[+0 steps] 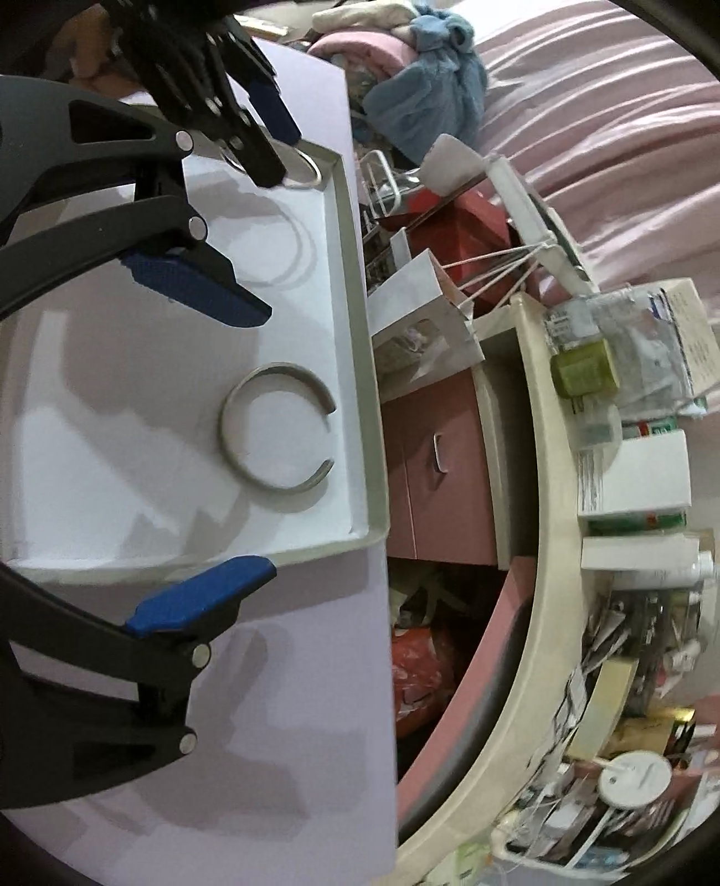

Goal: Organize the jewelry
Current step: 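Carry both bracelets into the white tray and open both tools, then move the right tool toward the small silver earrings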

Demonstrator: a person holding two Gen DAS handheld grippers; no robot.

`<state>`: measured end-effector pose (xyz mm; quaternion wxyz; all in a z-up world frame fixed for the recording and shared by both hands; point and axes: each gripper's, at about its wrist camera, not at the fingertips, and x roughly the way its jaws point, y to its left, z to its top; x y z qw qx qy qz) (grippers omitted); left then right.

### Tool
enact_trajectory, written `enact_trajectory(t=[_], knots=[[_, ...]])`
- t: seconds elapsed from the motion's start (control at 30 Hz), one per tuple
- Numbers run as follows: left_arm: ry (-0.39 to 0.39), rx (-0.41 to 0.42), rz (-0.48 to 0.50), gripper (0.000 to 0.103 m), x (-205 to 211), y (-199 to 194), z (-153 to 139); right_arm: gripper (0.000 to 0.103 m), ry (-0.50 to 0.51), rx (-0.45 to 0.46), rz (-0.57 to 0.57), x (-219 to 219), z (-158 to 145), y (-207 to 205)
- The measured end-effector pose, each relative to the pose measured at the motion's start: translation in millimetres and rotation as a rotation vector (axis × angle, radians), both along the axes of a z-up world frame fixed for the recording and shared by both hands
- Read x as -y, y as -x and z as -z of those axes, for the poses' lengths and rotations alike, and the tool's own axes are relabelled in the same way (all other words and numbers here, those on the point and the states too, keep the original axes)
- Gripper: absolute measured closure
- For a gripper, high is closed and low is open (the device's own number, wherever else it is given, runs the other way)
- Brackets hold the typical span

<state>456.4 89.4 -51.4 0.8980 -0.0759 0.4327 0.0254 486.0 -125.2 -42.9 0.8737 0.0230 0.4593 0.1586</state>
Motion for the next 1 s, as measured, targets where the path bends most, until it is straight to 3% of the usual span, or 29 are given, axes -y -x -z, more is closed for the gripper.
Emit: enact_trajectory(t=[0.2, 0.4, 0.5, 0.73, 1.0], knots=[[0.039, 0.047, -0.035, 0.022, -9, 25, -16, 0.017, -0.024, 0.093, 0.020, 25, -25, 38], [0.030, 0.150, -0.086, 0.016, -16, 101, -48, 0.017, -0.038, 0.188, 0.021, 47, -46, 101], [-0.013, 0.192, -0.104, 0.013, -14, 147, -60, 0.017, -0.054, 0.214, 0.021, 55, -51, 133], [-0.062, 0.227, -0.167, 0.010, -5, 248, -61, 0.017, -0.063, 0.220, -0.015, 64, -39, 204], [-0.011, 0.195, -0.248, 0.009, 2, 316, -41, 0.020, -0.068, 0.183, -0.120, 48, -18, 269]])
